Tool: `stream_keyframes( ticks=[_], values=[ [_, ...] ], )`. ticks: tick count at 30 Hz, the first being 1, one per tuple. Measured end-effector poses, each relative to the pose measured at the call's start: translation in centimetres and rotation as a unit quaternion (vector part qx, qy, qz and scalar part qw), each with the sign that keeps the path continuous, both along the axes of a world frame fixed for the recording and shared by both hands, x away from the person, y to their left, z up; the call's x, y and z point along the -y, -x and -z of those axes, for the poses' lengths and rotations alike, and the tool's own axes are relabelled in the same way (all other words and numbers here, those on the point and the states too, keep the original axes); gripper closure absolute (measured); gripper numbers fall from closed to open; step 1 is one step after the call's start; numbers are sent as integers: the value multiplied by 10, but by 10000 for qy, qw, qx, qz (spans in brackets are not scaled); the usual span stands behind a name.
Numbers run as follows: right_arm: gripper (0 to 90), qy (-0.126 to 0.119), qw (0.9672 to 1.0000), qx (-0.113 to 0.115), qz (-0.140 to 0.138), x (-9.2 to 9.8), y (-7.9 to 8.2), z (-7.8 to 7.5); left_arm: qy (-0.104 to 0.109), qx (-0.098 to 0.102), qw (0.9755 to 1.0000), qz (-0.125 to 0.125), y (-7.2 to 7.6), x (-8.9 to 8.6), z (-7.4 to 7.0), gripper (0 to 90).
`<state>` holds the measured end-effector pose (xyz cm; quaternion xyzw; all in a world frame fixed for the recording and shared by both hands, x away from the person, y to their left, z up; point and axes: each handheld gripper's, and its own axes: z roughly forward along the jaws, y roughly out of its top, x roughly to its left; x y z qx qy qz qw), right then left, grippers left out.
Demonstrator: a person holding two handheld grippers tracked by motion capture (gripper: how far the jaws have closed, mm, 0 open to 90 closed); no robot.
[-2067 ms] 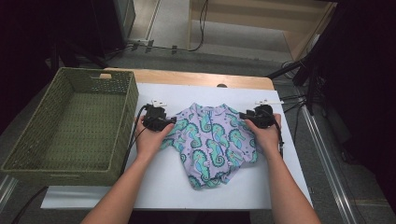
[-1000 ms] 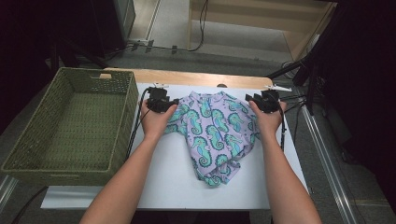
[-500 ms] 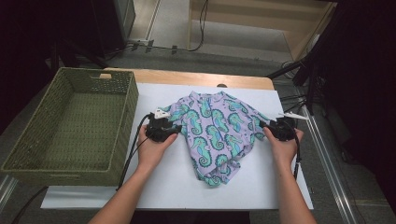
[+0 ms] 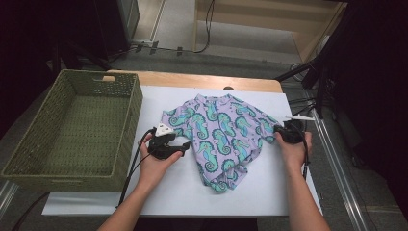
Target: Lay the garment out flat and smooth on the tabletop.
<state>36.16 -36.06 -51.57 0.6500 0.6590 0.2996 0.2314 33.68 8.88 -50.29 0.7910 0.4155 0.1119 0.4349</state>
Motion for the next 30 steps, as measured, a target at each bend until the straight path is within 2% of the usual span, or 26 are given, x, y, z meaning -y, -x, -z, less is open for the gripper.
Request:
stream_keyframes(
  ticks=[1,3,4,6,8,11,12,14,15,17,19,21,22,24,25,27,29,30],
  values=[
    [867,-37,9996,266,126,9,-2,-7,-3,32,10000,-12,1,-1,-1,185],
    [867,5,9981,562,258,17,-4,-16,13,30,10000,32,0,-3,-1,124],
    [867,12,9969,739,265,22,-5,-20,13,30,10000,32,0,-3,-1,121],
    [867,210,9949,908,376,28,-8,-28,30,-23,10000,71,-1,-5,1,105],
    [867,255,9935,970,546,36,-10,-31,34,-1,10000,67,0,-6,0,98],
    [861,174,9937,869,692,45,-14,-28,49,2,10000,31,-1,-7,0,98],
    [814,-15,9965,537,643,52,-20,-18,44,-19,10000,9,-2,-8,0,98],
    [692,-52,9969,260,742,55,-21,-10,41,-22,10000,-21,-3,-9,-1,98],
    [640,-233,9965,196,778,57,-20,-8,41,-22,10000,-21,-3,-9,-1,98],
    [536,-541,9963,171,646,58,-18,-5,-16,-27,9999,-113,-5,-12,-3,101],
    [510,-580,9963,59,631,58,-17,-3,-13,-20,9998,-188,-7,-14,-4,126],
    [533,-809,9951,-13,570,57,-14,1,-15,-37,9996,-272,-8,-17,-5,130],
    [582,-851,9949,-25,550,56,-12,2,-15,-37,9996,-272,-8,-17,-5,131],
    [667,-790,9959,-100,438,50,-7,4,-12,-64,9995,-318,-8,-19,-6,135],
    [745,-780,9961,-128,401,48,-5,5,-12,-64,9995,-318,-8,-19,-6,143],
    [820,-858,9957,-29,358,46,3,4,-31,-43,9992,-386,-7,-20,-6,155],
    [842,-922,9951,62,357,46,7,3,-69,-22,9991,-422,-7,-20,-6,156],
    [847,-840,9955,142,412,48,13,-1,-167,-20,9985,-528,-9,-20,-6,166]
  ],
)
